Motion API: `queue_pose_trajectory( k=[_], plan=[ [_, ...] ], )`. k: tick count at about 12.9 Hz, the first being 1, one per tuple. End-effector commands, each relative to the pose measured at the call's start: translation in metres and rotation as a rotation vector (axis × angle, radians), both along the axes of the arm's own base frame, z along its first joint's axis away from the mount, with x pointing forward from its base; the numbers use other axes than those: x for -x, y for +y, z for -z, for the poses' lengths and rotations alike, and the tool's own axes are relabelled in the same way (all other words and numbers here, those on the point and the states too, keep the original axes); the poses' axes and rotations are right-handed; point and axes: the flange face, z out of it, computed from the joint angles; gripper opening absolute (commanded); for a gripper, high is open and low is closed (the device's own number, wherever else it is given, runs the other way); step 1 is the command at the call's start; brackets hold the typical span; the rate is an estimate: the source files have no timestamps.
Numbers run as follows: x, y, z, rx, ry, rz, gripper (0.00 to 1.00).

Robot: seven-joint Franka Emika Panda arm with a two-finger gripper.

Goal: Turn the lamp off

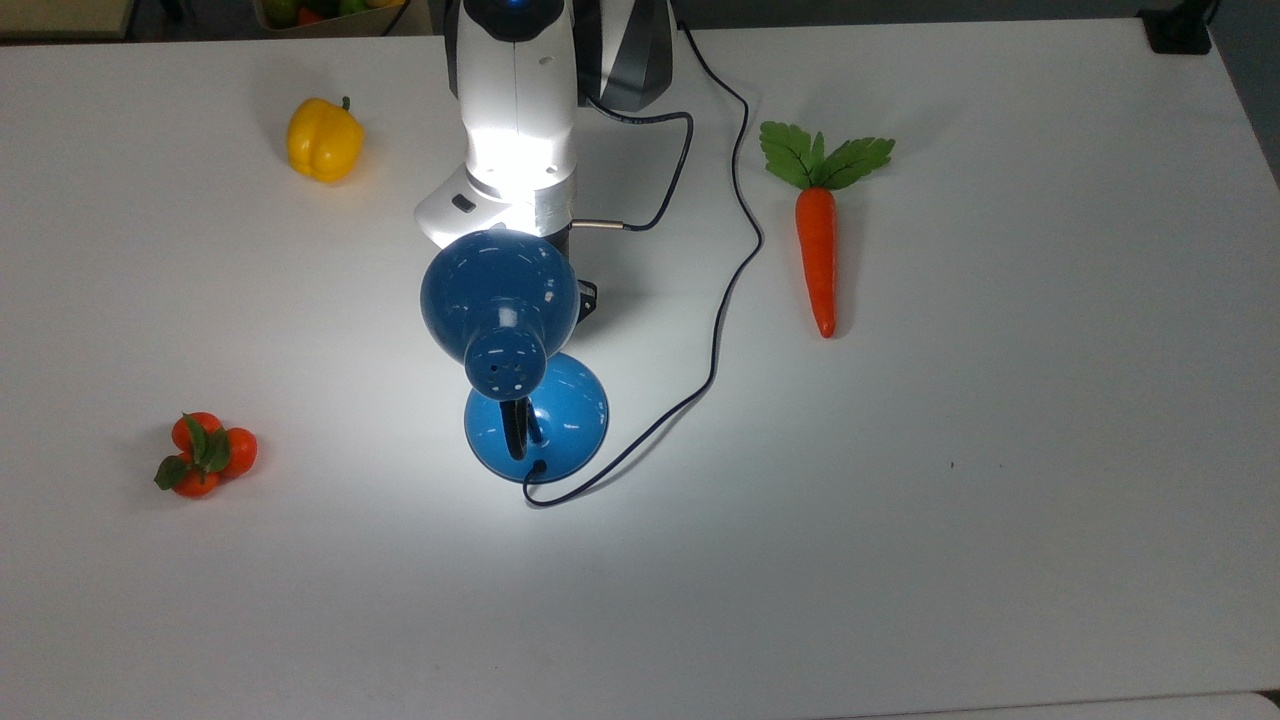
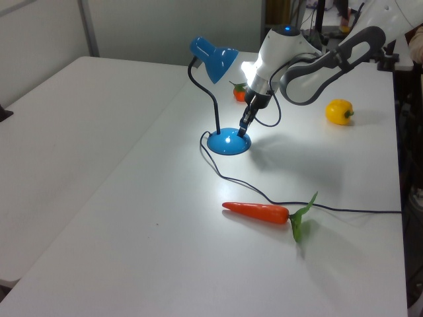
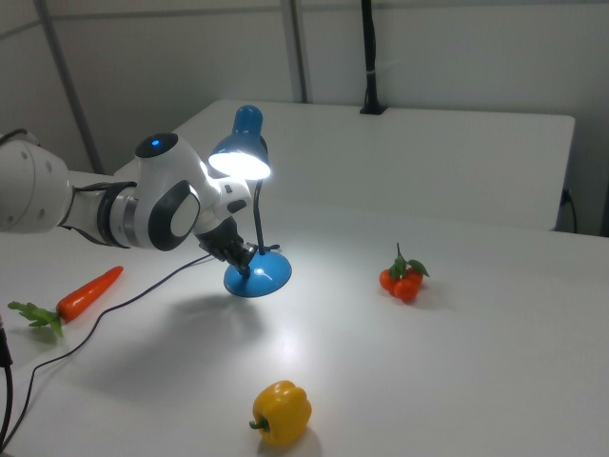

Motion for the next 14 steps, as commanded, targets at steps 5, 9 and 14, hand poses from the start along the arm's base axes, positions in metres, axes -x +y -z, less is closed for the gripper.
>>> queue_pose_trajectory(
  k=[5, 9, 14],
  plan=[
    [0.003, 0.004, 0.011, -0.018, 0.006, 0.027, 0.00],
    [0.014, 0.002, 0.029, -0.011, 0.052, 0.028, 0.00],
    [0.029, -0.001, 0.006, 0.013, 0.180, 0.039, 0.00]
  ],
)
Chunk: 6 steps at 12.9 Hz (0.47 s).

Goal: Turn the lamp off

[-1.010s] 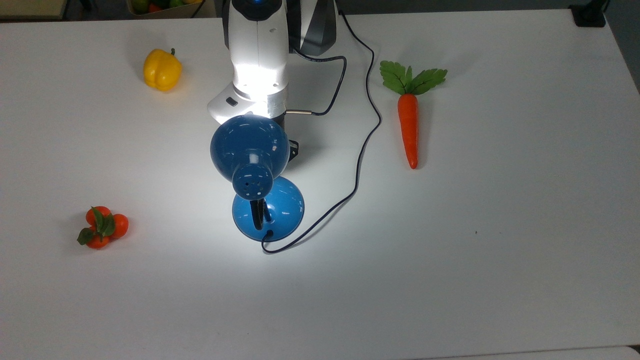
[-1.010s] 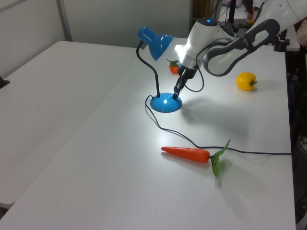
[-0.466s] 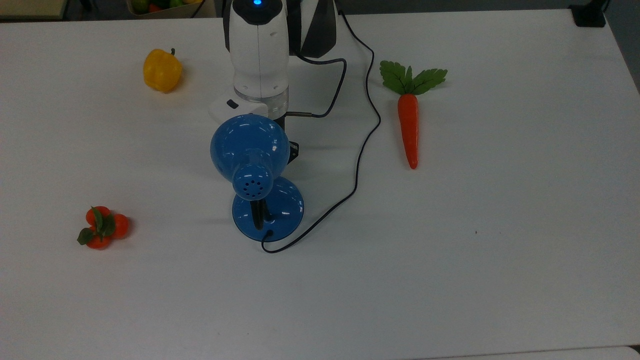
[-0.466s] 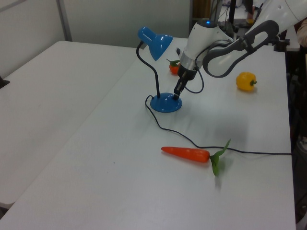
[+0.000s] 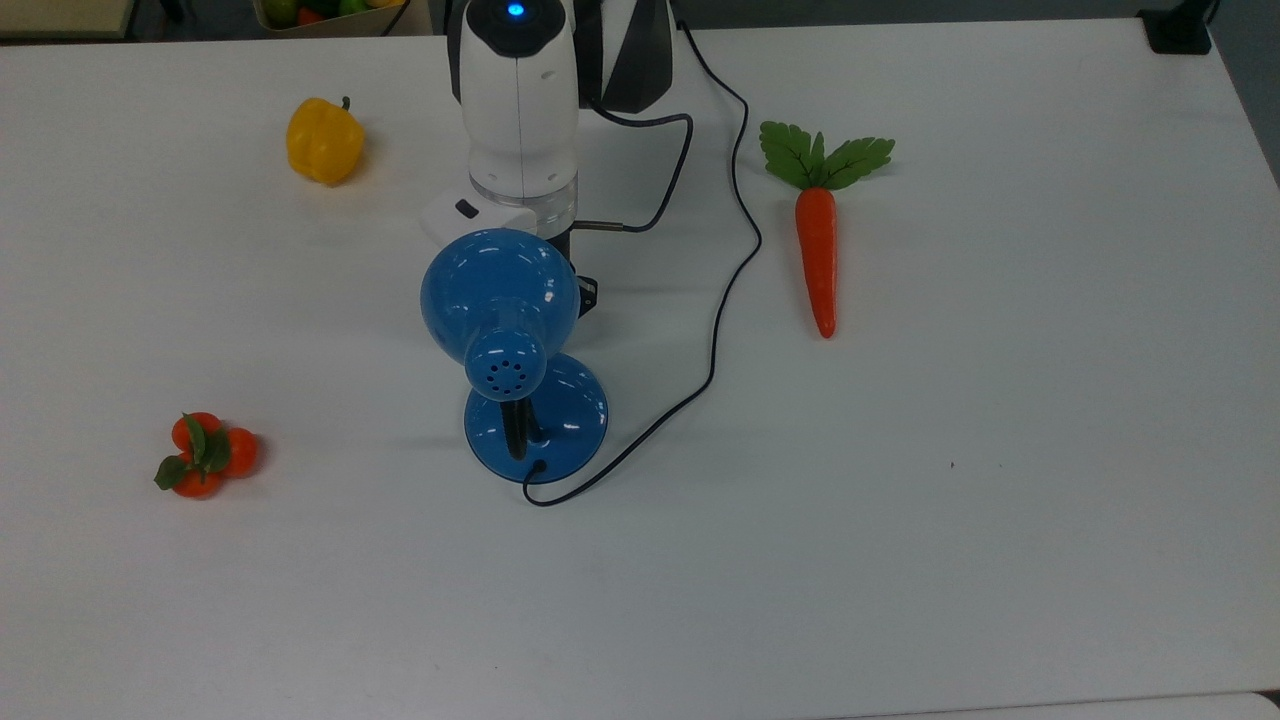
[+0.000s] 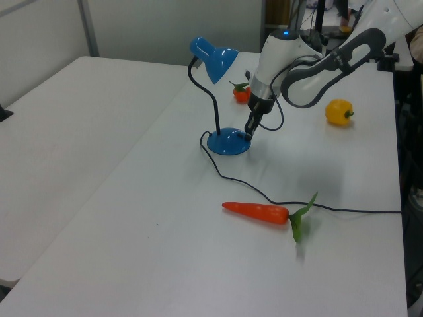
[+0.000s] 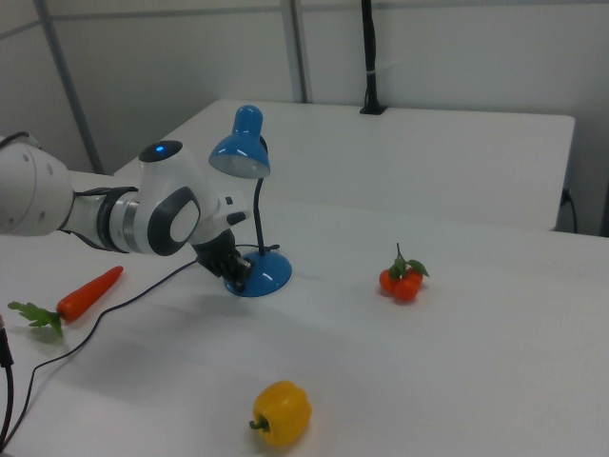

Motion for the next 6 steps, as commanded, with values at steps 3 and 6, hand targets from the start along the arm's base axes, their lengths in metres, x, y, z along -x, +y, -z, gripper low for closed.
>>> queue_pose_trajectory(
  k=[3, 6],
  plan=[
    [0.027, -0.003, -0.046, 0.022, 0.158, 0.032, 0.00],
    [0.032, -0.004, -0.081, 0.038, 0.233, 0.043, 0.00]
  ],
)
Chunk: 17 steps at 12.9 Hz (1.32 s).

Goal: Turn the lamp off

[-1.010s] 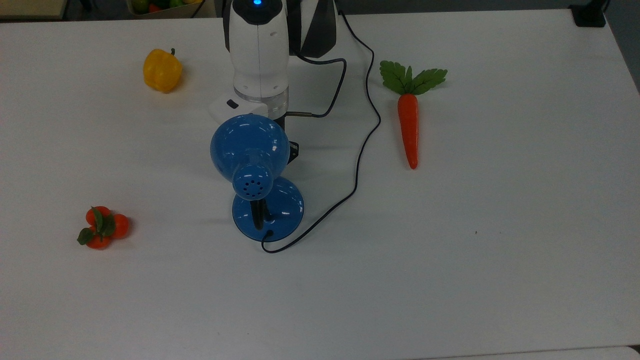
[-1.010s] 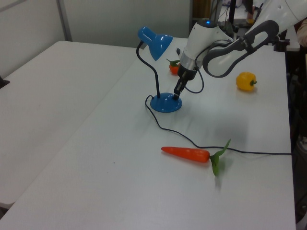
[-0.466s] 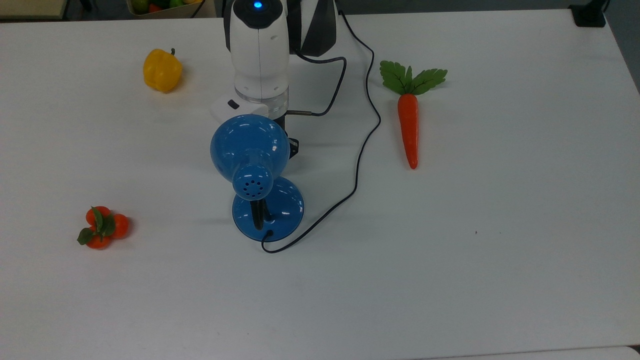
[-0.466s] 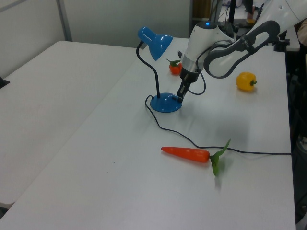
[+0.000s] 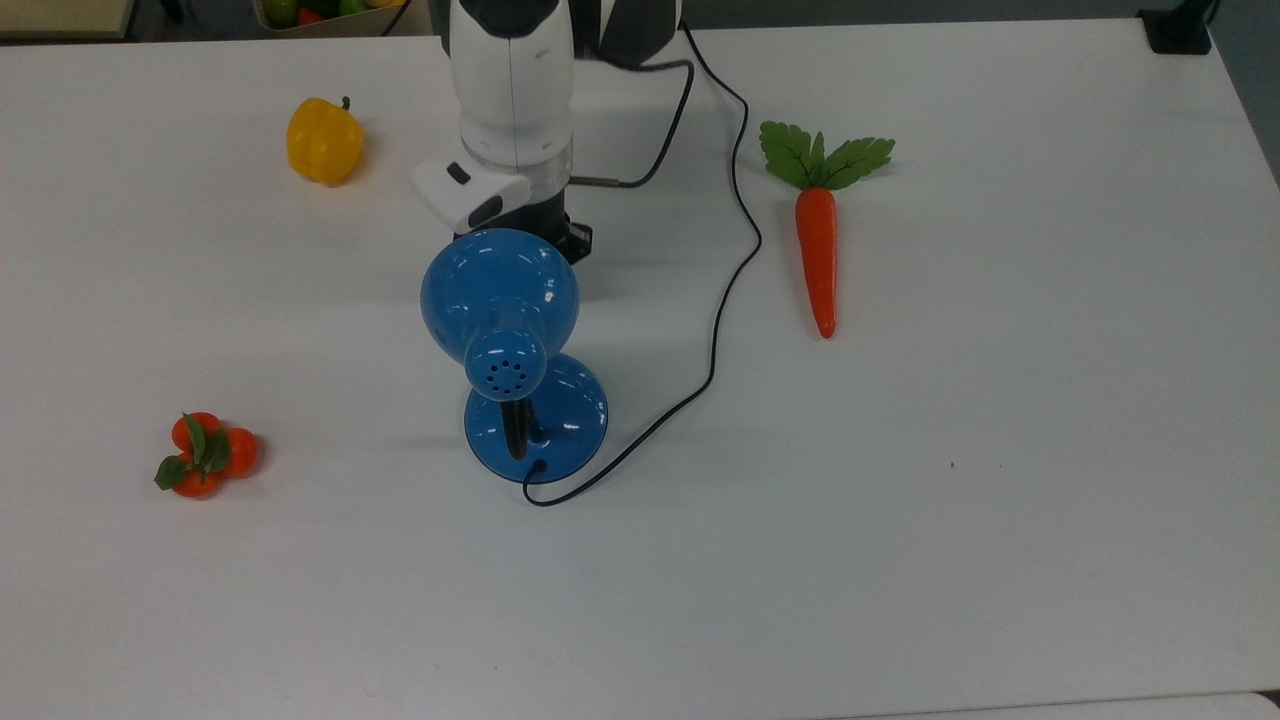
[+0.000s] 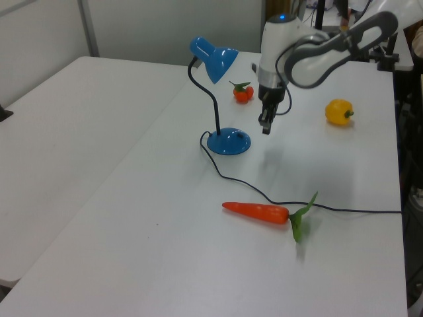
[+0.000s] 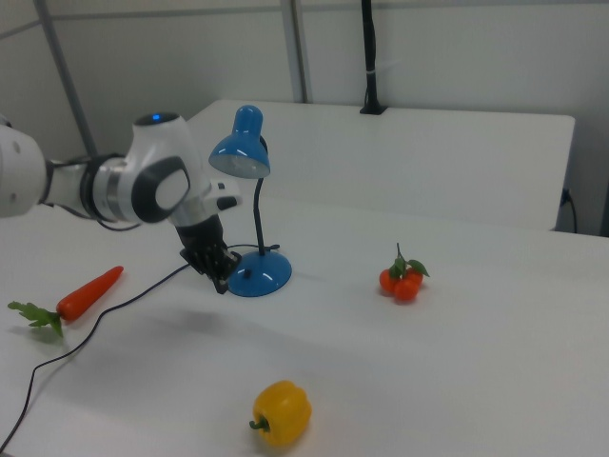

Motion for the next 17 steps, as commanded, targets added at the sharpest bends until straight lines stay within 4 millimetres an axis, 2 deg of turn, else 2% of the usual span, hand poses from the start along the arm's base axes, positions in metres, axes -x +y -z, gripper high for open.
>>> queue_pose_trajectory(
  k=[1, 4, 5, 7, 8, 11, 14, 16, 17],
  plan=[
    [0.013, 0.000, -0.052, 0.013, 0.056, 0.022, 0.00],
    [0.024, -0.003, -0.094, 0.027, 0.065, 0.027, 0.00],
    [0.027, -0.005, -0.120, 0.037, 0.074, 0.020, 0.00],
    [0.030, -0.007, -0.151, 0.040, 0.086, 0.025, 0.00],
    [0.034, -0.009, -0.173, 0.040, 0.090, 0.019, 0.00],
    [0.057, -0.009, -0.213, 0.042, 0.094, -0.057, 0.00],
    [0.067, -0.013, -0.230, 0.041, 0.077, -0.056, 0.00],
    [0.071, -0.016, -0.230, 0.042, 0.105, -0.064, 0.03],
    [0.072, -0.019, -0.234, 0.042, 0.103, -0.059, 0.08]
  ],
)
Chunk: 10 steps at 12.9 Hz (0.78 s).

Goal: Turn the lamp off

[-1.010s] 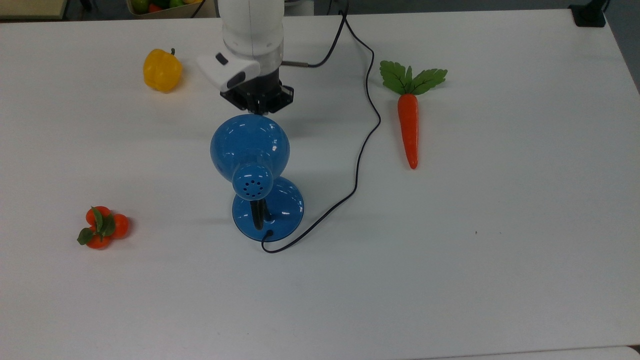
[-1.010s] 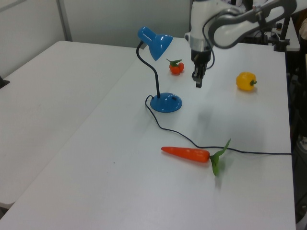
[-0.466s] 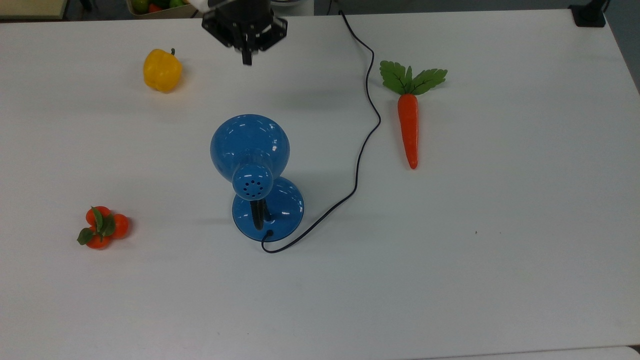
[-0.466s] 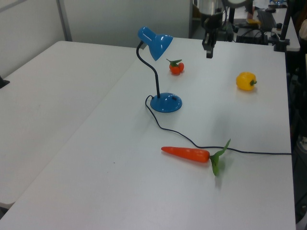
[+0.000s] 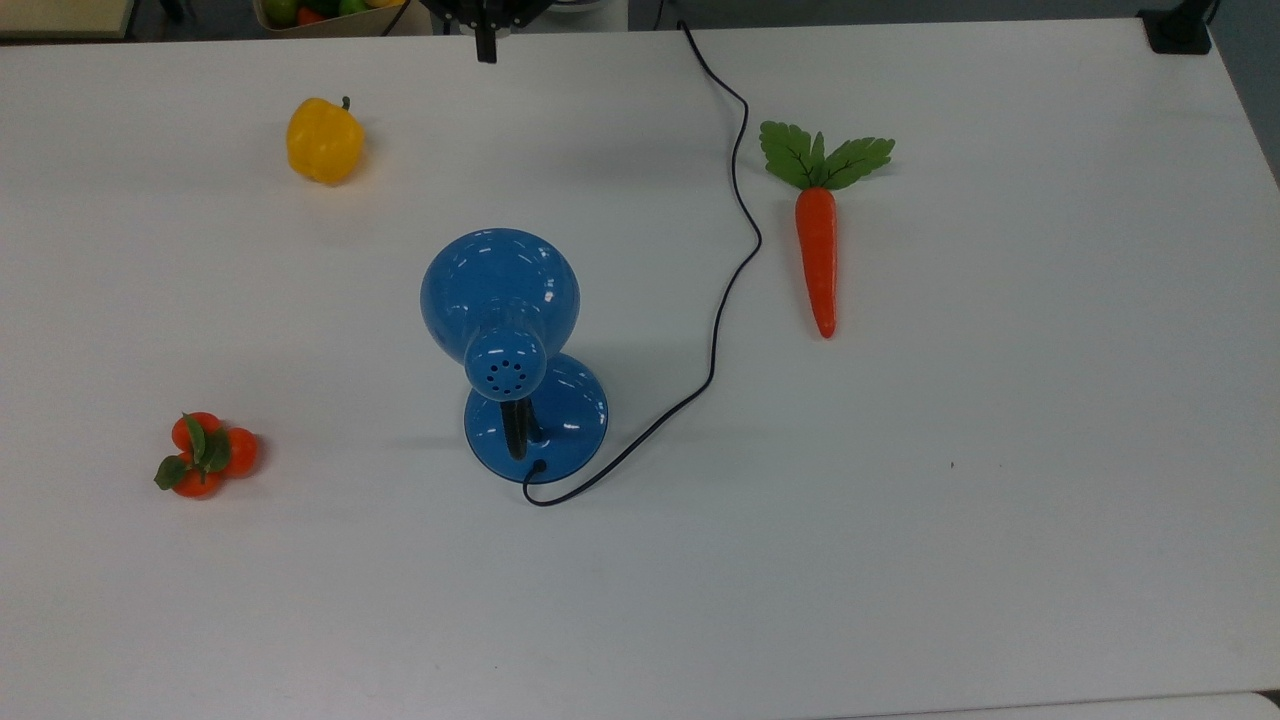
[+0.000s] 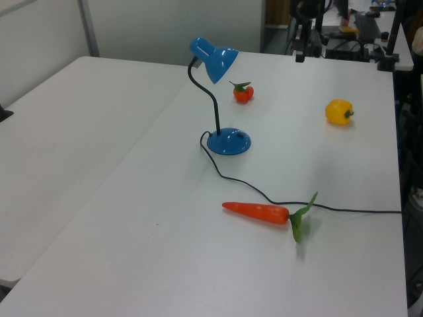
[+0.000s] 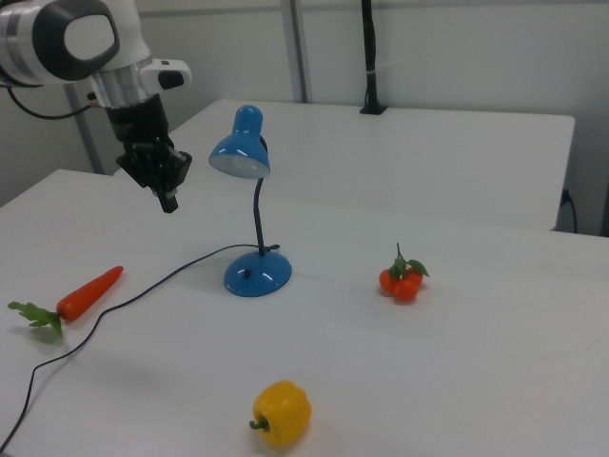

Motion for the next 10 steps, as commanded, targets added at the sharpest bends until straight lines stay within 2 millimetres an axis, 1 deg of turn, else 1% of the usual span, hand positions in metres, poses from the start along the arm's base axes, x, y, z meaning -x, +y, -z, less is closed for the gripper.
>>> queue_pose_trajectory(
  k=[1, 2, 3, 4, 10],
  plan=[
    [0.0101, -0.0091, -0.0103, 0.010, 0.015, -0.016, 0.21],
    [0.0113, -0.0092, -0.0118, 0.010, 0.015, -0.015, 0.43],
    [0.0113, -0.0092, -0.0118, 0.010, 0.015, -0.014, 0.69],
    [0.0112, -0.0101, -0.0118, 0.010, 0.015, -0.012, 0.99],
    [0.0112, -0.0101, -0.0138, 0.010, 0.010, 0.003, 1.00]
  ],
)
